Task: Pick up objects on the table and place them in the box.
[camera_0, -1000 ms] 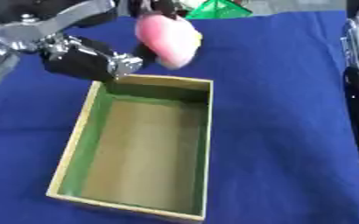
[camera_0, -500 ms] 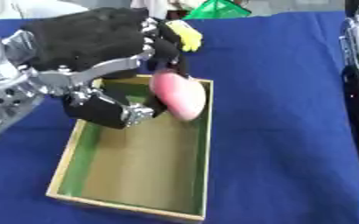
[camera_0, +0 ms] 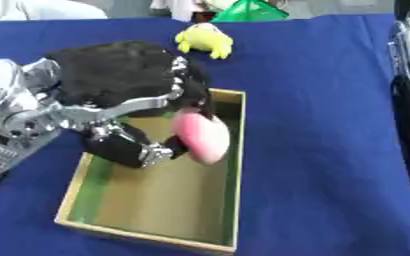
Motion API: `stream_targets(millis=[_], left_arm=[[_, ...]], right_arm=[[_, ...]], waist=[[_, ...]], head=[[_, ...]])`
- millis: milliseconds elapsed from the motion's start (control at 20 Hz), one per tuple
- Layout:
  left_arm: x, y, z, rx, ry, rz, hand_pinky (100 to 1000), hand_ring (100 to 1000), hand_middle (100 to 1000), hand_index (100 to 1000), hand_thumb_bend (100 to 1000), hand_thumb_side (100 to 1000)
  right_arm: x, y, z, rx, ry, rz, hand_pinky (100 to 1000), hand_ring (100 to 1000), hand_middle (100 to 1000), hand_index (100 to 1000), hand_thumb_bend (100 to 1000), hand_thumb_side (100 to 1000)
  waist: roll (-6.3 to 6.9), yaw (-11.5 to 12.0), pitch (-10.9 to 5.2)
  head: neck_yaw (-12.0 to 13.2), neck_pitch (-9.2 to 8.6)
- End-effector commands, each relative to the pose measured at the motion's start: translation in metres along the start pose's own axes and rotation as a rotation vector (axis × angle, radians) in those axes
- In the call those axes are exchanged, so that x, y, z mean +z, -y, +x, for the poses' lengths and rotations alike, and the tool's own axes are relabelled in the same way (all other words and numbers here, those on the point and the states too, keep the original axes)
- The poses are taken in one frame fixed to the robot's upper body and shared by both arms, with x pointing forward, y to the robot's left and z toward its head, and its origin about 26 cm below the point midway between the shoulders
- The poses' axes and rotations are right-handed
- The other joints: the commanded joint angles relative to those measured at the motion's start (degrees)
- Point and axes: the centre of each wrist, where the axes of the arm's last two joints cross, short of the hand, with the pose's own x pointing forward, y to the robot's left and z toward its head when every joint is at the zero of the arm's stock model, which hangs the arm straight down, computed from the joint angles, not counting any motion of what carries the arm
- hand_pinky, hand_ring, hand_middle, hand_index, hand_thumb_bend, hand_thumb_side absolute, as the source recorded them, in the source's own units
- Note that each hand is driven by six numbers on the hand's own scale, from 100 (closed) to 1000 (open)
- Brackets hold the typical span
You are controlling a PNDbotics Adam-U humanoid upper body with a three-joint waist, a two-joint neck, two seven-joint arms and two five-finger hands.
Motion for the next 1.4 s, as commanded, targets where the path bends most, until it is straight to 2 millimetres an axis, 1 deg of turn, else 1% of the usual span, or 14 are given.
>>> stream_targets(millis=[50,200,250,350,400,450,500,600,650,750,850,1050,1250,1400], left_arm=[[0.004,0.0,-0.002,-0.004,-0.014,-0.043,451,577,619,723,223,100],[0.004,0.005,-0.003,0.027,-0.004,-0.104,472,592,632,733,244,103],[0.004,0.005,-0.003,0.035,0.0,-0.119,484,602,643,742,266,139],[0.004,0.006,-0.002,0.039,0.01,-0.154,515,633,666,755,297,243],[0.004,0.005,-0.002,0.034,0.015,-0.172,544,669,691,784,333,321],[0.005,0.005,-0.003,0.025,0.016,-0.188,566,693,712,805,349,356],[0.005,0.006,-0.004,0.017,0.014,-0.202,597,734,753,848,391,397],[0.006,0.006,-0.006,-0.007,0.011,-0.221,655,789,797,886,465,435],[0.007,0.006,-0.007,-0.024,0.011,-0.226,667,800,806,897,509,448],[0.008,0.005,-0.009,-0.047,0.005,-0.232,681,814,816,905,532,447],[0.01,0.005,-0.01,-0.06,-0.005,-0.227,681,815,814,905,511,449],[0.017,-0.005,-0.01,-0.077,-0.041,-0.127,652,792,788,877,375,391],[0.029,-0.022,-0.005,-0.11,-0.071,0.04,644,785,781,862,361,420],[0.036,-0.031,-0.007,-0.143,-0.101,0.125,652,792,788,864,358,431]], right_arm=[[-0.007,0.007,0.01,0.015,0.036,-0.01,750,914,664,844,765,1000],[-0.007,0.007,0.01,0.014,0.036,-0.01,750,914,664,844,767,1000],[-0.008,0.007,0.01,0.013,0.036,-0.01,751,914,664,844,767,1000],[-0.008,0.007,0.01,0.013,0.036,-0.01,751,914,664,844,770,1000],[-0.008,0.007,0.01,0.013,0.036,-0.009,751,914,664,844,772,1000],[-0.008,0.007,0.01,0.013,0.037,-0.009,751,914,664,844,772,1000],[-0.008,0.007,0.01,0.013,0.037,-0.009,751,914,664,844,774,1000],[-0.008,0.008,0.009,0.015,0.037,-0.009,752,914,663,844,778,1000],[-0.008,0.009,0.009,0.015,0.037,-0.009,752,915,664,844,772,1000],[-0.008,0.01,0.009,0.015,0.038,-0.008,752,915,663,844,774,1000],[-0.008,0.011,0.009,0.015,0.038,-0.009,753,915,663,844,775,1000],[-0.008,0.012,0.008,0.016,0.036,-0.01,753,915,663,844,776,1000],[-0.007,0.012,0.008,0.016,0.036,-0.011,753,915,663,844,777,1000],[-0.008,0.013,0.008,0.016,0.039,-0.012,753,915,663,844,778,1000]], waist=[[-0.11,0.2,-1.38],[-0.23,0.3,-1.32],[-0.3,0.4,-1.31],[-0.41,0.4,-1.31],[-0.46,0.4,-1.31],[-0.52,0.4,-1.31],[-0.58,0.4,-1.3],[-0.69,0.4,-1.29],[-0.73,0.4,-1.28],[-0.78,0.4,-1.26],[-0.79,0.4,-1.24],[-0.78,0.4,-1.27],[-0.81,0.4,-1.3],[-0.82,0.3,-1.28]], head=[[-0.1,0.31],[0.0,0.26],[0.0,0.23],[0.1,0.22],[0.1,0.22],[0.1,0.21],[0.1,0.18],[0.1,0.17],[0.1,0.15],[0.1,0.13],[0.1,0.14],[0.1,0.07],[0.0,-0.08],[0.0,-0.26]])
